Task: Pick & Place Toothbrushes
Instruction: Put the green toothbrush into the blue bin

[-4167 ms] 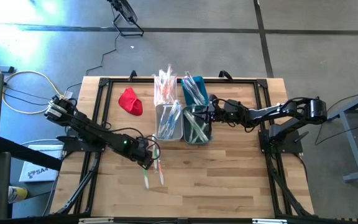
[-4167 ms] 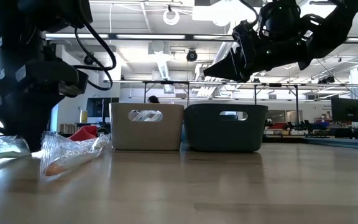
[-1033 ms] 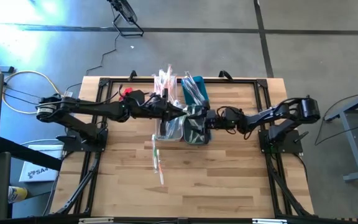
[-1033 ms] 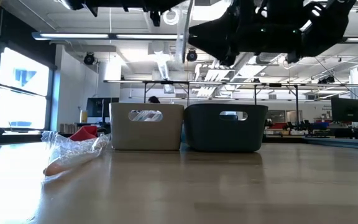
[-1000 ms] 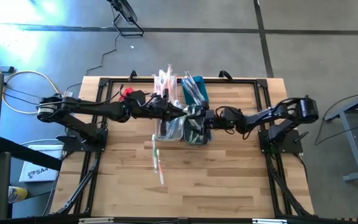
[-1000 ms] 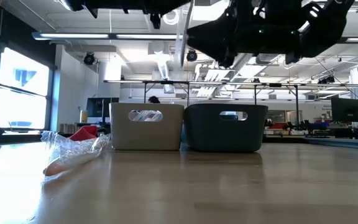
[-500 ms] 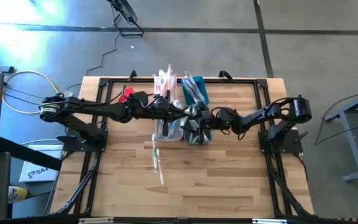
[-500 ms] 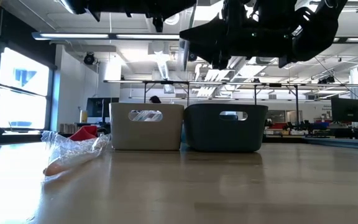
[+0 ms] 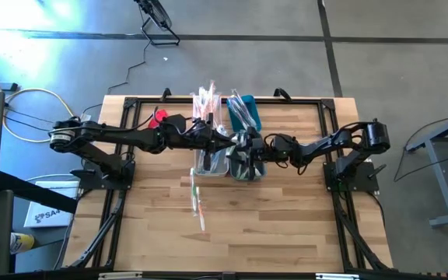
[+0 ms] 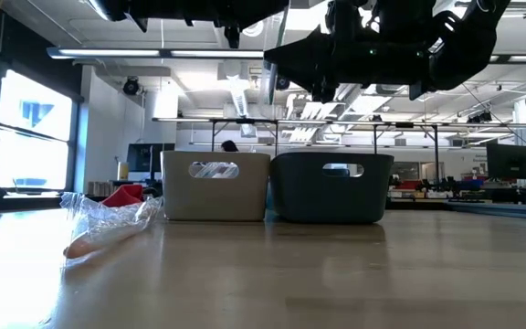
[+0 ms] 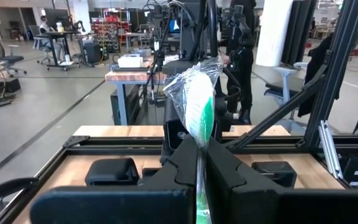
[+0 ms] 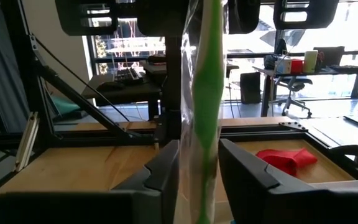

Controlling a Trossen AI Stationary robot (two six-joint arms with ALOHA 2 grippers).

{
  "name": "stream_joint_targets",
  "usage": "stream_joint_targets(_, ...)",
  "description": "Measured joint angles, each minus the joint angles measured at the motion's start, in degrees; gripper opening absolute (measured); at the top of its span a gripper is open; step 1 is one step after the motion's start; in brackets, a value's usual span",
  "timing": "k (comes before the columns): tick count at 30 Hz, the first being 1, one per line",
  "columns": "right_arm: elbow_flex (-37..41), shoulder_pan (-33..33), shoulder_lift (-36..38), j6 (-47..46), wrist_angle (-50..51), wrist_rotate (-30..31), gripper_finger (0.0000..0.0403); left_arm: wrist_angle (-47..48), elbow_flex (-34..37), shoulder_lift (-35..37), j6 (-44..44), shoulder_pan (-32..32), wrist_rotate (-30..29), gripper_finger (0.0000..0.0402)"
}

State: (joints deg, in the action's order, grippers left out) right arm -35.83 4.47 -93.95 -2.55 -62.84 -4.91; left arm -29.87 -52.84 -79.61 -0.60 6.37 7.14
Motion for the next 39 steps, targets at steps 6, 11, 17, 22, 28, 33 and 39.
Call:
stream_joint_targets(6,0.0,0.0,0.0,0.2,0.1,0.0,0.0059,1.0,0.0,0.0,0.0,0.0,-0.1,0.0003)
stream_joint_targets(11,0.0,0.0,0.0,0.8,0.4,0.0,0.0045,1.3,0.0,0.0,0.0,0.0,-0.2,0.0003)
stream_joint_targets(17,0.0,0.0,0.0,0.8,0.7,0.0,0.0045,2.1,0.0,0.0,-0.1,0.0,-0.2,0.0003)
stream_joint_targets(22,0.0,0.0,0.0,0.8,0.8,0.0,0.0043,2.4,0.0,0.1,-0.5,0.0,-0.5,0.0022)
stream_joint_targets(28,0.0,0.0,0.0,0.8,0.8,0.0,0.0043,3.4,0.0,0.0,-0.6,0.0,-2.5,0.0086)
stream_joint_targets(33,0.0,0.0,0.0,0.8,0.8,0.0,0.0043,3.6,0.0,0.0,-0.7,0.0,-2.5,0.0139)
stream_joint_targets(39,0.0,0.0,0.0,0.8,0.8,0.0,0.0043,3.6,0.0,0.0,-0.6,0.0,-2.5,0.0158)
